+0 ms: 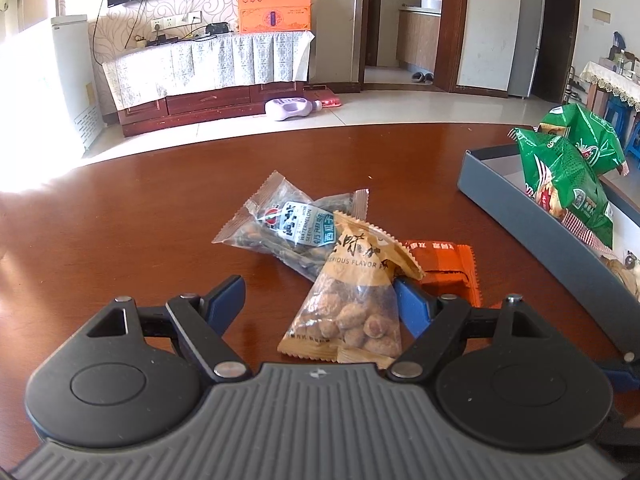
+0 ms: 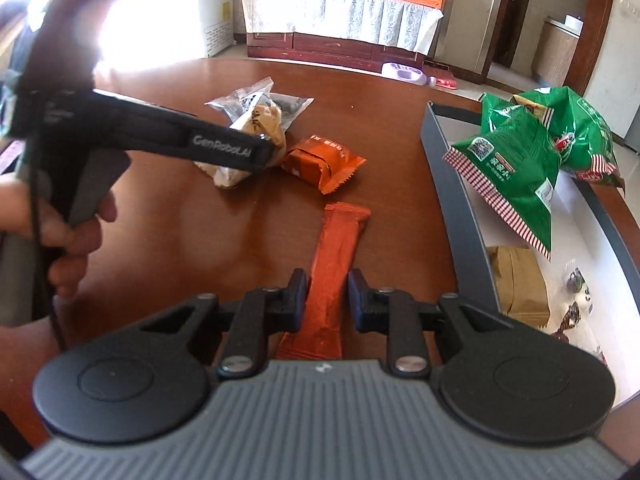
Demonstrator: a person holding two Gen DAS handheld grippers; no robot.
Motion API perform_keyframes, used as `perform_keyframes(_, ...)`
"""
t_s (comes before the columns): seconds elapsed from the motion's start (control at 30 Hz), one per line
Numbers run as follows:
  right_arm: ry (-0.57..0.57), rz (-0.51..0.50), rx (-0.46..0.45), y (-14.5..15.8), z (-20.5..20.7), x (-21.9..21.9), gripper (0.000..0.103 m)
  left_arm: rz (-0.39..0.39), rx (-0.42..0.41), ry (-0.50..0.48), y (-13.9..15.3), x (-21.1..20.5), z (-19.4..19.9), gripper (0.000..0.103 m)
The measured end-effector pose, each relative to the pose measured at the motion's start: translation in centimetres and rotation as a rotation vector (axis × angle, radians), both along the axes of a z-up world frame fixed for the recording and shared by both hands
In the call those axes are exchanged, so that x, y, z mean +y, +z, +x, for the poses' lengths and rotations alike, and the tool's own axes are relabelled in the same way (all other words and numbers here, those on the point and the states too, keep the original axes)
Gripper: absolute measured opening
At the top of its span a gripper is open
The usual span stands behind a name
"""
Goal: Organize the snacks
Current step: 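Move the right gripper to the orange-red bar while the left gripper approaches the peanut bag, then grasp the orange-red bar with the right gripper while the left gripper grasps the peanut bag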
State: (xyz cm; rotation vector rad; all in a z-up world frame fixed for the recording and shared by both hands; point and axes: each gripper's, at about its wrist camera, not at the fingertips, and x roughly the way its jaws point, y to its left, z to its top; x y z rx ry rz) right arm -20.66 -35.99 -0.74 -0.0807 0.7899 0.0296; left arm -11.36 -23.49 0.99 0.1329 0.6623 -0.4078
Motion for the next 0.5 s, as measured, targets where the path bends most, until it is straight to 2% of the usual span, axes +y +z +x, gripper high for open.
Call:
perform_keyframes(0.17, 0.012, 0.068, -0.002, 0.0, -0.2, -1.2, 0.026, 0.006, -0.002, 0.008, -0.3, -0.7, 0.5, 0.091)
perform_keyframes(0.4, 0.043, 0.078, -0.003, 0.1, -0.5, -1.6, 0.025, 0.014, 0.022, 0.004, -1.1, -2.1, 1.2, 0.093)
perform_keyframes(0.43, 0.046, 0.079, -0.004, 0.1, -0.6, -1.6, 0.025, 0.021, 0.021, 0.002, -1.2, -2.3, 1.2, 0.091)
perform_keyframes(0.47, 0.048, 0.077, -0.006, 0.1, -0.7, -1.6, 0.025, 0.028, 0.022, -0.003, -1.3, -2.4, 1.3, 0.078)
perform_keyframes(0.5, 0.049, 0.075, -0.007, 0.2, -1.1, -1.7, 0.026, 0.014, 0.018, -0.013, -1.3, -2.4, 1.2, 0.071)
